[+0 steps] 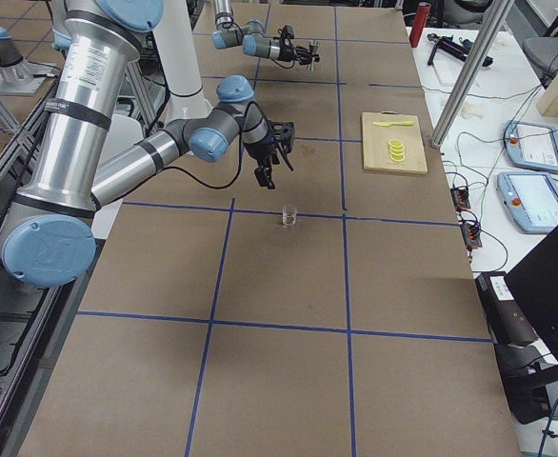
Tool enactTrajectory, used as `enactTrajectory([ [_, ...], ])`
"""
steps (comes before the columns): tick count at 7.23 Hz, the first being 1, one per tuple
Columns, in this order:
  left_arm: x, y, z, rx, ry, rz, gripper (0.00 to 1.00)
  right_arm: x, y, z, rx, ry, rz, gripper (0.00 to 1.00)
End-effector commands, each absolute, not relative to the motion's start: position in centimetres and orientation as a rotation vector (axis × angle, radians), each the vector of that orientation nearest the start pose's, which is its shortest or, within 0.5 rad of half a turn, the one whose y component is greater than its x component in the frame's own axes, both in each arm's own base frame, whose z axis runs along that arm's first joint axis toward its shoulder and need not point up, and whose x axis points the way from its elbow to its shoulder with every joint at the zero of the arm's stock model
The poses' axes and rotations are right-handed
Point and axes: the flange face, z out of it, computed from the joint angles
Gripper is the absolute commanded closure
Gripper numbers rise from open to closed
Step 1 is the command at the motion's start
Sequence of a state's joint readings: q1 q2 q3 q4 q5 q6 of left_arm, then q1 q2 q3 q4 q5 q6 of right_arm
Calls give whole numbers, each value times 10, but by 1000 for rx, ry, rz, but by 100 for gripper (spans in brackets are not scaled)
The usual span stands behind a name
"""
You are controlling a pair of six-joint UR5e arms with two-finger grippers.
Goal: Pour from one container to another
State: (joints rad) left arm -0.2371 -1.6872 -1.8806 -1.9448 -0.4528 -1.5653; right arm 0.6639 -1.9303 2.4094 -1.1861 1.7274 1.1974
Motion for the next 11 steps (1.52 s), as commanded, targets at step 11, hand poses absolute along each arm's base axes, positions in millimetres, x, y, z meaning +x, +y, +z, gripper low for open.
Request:
enactTrajectory([
  [11, 463, -351, 345, 1177, 773, -287, 100, -315, -262, 506, 919, -736, 212, 0],
])
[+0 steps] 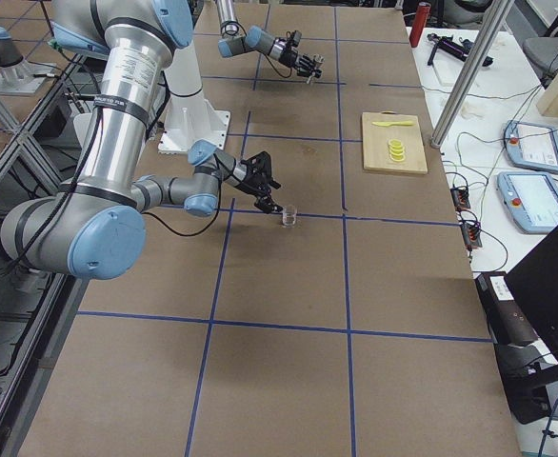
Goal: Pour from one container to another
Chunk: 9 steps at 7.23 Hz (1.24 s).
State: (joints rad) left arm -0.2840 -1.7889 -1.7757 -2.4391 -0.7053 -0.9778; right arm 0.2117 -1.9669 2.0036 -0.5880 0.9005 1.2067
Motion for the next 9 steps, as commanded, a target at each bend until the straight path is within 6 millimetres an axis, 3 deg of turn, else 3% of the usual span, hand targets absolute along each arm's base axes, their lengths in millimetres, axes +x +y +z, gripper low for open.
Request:
enactTrajectory([
  [1, 466, -352, 352, 1175, 759, -282, 100, -339, -262, 515, 961, -719, 228, 0],
  [2, 466, -353, 354, 1175, 754, -281, 100, -356, -264, 518, 987, -712, 241, 0],
  [4, 466, -353, 354, 1175, 753, -282, 100, -362, -268, 534, 1025, -669, 261, 0],
  [5, 467, -353, 356, 1174, 751, -282, 100, -362, -268, 535, 1026, -671, 263, 0],
  [7, 467, -353, 356, 1173, 752, -283, 100, -388, -272, 534, 1029, -679, 264, 0],
  [9, 467, -353, 355, 1174, 753, -284, 100, -385, -273, 544, 1029, -662, 265, 0],
])
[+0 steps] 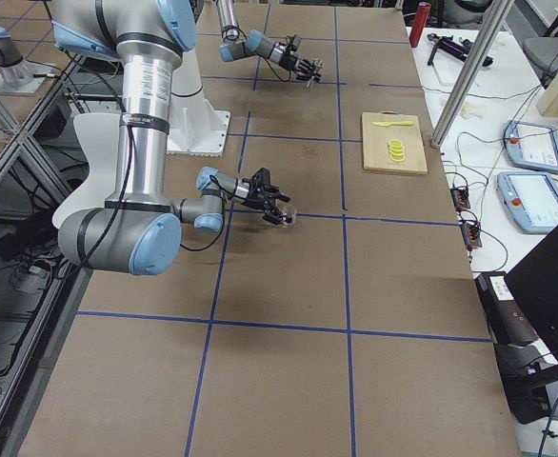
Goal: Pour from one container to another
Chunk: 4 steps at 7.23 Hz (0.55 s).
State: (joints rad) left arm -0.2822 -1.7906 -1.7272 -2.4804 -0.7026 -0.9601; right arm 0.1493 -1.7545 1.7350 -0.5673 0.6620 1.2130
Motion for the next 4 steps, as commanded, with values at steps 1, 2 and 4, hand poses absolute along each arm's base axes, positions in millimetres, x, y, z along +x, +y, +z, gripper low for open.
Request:
enactTrajectory([
  [1, 467, -353, 355, 1174, 754, -284, 100, -385, -273, 549, 1034, -652, 267, 0],
  [2, 467, -353, 355, 1174, 754, -284, 100, -385, -273, 549, 1033, -653, 269, 1],
  [4, 467, -353, 354, 1174, 755, -285, 100, -387, -273, 550, 1030, -656, 270, 2],
])
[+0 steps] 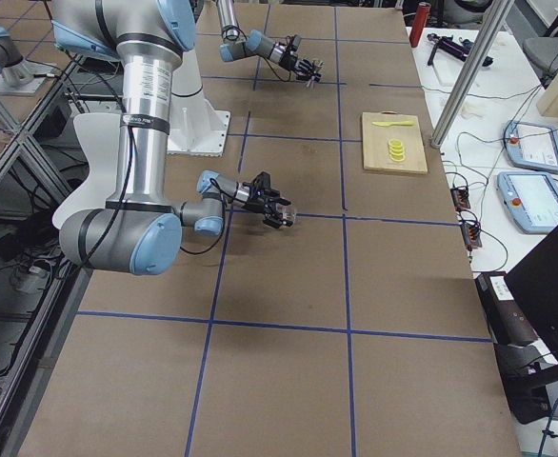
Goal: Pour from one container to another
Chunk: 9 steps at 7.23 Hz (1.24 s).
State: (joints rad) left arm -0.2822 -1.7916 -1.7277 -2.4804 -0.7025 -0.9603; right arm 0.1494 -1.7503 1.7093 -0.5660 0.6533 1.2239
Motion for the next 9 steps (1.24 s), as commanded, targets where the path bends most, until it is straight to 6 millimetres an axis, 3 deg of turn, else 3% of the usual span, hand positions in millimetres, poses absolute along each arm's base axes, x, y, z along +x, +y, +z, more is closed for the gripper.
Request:
enactTrajectory([
  [1, 467, -353, 354, 1174, 756, -286, 100, -387, -273, 551, 1028, -653, 267, 3],
  [2, 467, -353, 354, 1174, 755, -285, 100, -387, -273, 551, 1027, -656, 269, 4],
  [3, 467, -353, 354, 1174, 756, -286, 100, -387, -273, 551, 1027, -656, 269, 18],
  [9, 467, -353, 354, 1174, 755, -285, 100, -388, -272, 552, 1022, -656, 264, 19],
])
